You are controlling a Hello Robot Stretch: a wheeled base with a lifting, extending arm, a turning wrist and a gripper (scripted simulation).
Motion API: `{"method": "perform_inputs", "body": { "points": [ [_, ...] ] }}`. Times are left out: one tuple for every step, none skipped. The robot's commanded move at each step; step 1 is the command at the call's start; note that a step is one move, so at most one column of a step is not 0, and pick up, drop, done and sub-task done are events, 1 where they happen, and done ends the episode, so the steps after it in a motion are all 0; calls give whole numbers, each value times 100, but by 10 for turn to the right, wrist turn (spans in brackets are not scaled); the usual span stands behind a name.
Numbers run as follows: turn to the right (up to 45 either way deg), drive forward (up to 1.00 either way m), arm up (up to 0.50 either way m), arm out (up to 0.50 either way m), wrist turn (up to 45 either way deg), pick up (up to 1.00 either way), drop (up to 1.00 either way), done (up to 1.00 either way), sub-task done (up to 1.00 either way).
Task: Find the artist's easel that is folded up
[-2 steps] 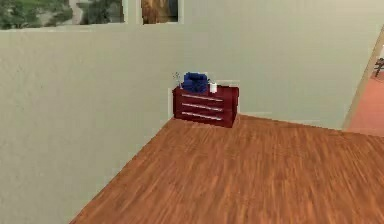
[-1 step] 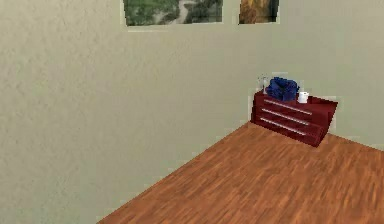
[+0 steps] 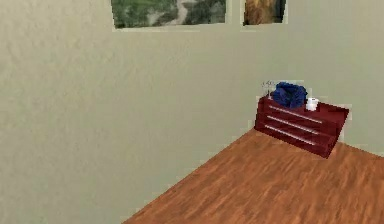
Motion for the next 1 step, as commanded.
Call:
{"method": "perform_inputs", "body": {
  "points": [
    [450, 0, 0, 0, 0, 0, 0, 0, 0]
  ]
}}
